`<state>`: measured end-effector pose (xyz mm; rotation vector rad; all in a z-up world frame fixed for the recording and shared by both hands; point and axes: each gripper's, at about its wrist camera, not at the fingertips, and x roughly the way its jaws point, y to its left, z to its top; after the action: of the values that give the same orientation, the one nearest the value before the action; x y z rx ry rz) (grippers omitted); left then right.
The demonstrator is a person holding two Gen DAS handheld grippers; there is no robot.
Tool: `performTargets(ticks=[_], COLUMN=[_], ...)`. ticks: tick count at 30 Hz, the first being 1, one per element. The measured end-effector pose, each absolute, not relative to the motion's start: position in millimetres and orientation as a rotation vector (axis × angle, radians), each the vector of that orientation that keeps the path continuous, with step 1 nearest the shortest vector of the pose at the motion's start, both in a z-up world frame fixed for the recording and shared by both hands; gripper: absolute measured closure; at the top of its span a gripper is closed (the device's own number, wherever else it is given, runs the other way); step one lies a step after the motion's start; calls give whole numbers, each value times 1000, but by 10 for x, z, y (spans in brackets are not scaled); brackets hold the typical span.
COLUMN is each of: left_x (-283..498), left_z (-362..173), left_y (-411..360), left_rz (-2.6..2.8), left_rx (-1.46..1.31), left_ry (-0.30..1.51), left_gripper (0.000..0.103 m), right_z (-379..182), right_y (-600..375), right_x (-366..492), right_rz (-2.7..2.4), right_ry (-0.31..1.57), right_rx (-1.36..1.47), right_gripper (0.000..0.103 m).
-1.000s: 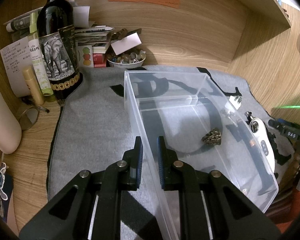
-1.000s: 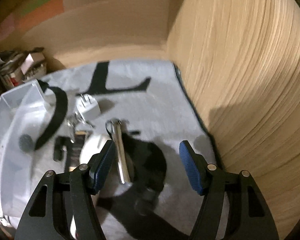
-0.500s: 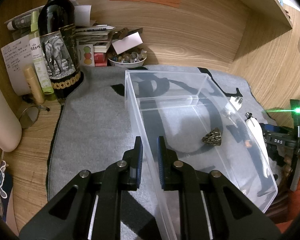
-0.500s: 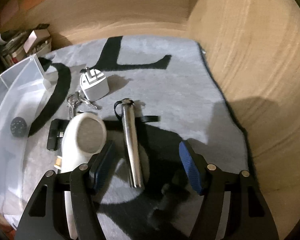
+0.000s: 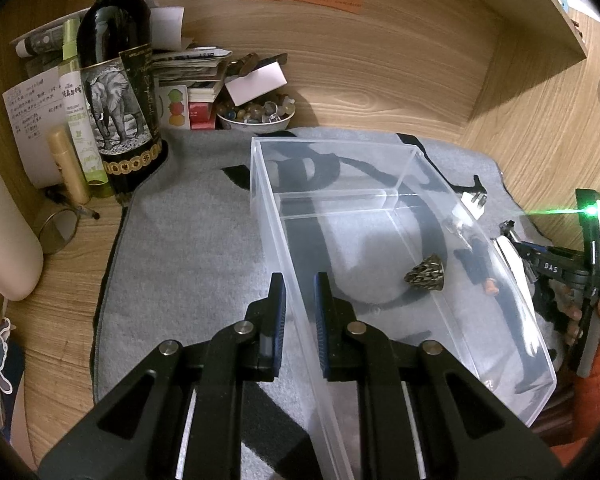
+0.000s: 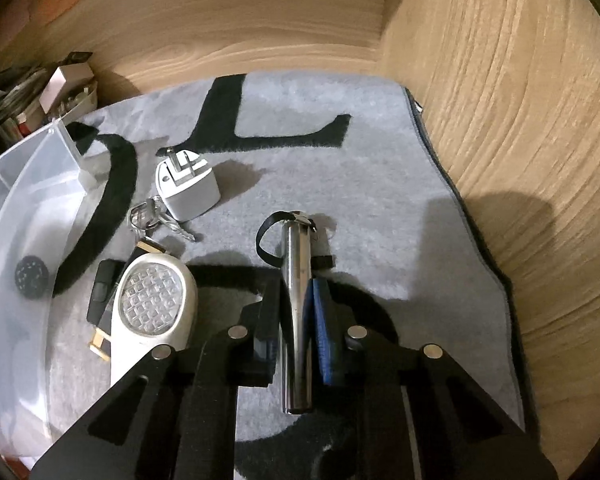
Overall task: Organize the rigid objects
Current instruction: 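Move the right tool to the silver metal cylinder and grasp it, then lift the silver cylinder into the clear box and open the right tool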
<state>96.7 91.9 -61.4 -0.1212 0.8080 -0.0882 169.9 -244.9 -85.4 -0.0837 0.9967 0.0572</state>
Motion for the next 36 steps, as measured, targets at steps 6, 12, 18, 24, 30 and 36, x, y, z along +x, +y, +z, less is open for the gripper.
performTargets(ticks=[6, 12, 18, 24, 30, 36], left_x=[973, 973, 978, 993, 999, 1003], left_z=[-614, -613, -610, -603, -603, -606], left_y=[919, 921, 919, 916, 911, 901], left_rz=[-89, -89, -90, -94, -96, -98], left_rx=[-123, -123, -124, -129, -130, -130], left_ry=[808, 807, 807, 804, 802, 802], left_gripper=[89, 89, 89, 89, 89, 89], right_z=[-629, -339, -94, 85, 186, 180], right_y=[-2418, -2319, -2108, -1802, -1458, -1172], right_x=[1566, 1459, 1440, 1396, 1319, 1286], right_rz=[58, 81, 138, 233, 338, 427], right_ry=[925, 842, 764, 700, 657, 653], right_rx=[-77, -88, -99, -93, -115, -134], right_gripper=[89, 89, 89, 89, 89, 89])
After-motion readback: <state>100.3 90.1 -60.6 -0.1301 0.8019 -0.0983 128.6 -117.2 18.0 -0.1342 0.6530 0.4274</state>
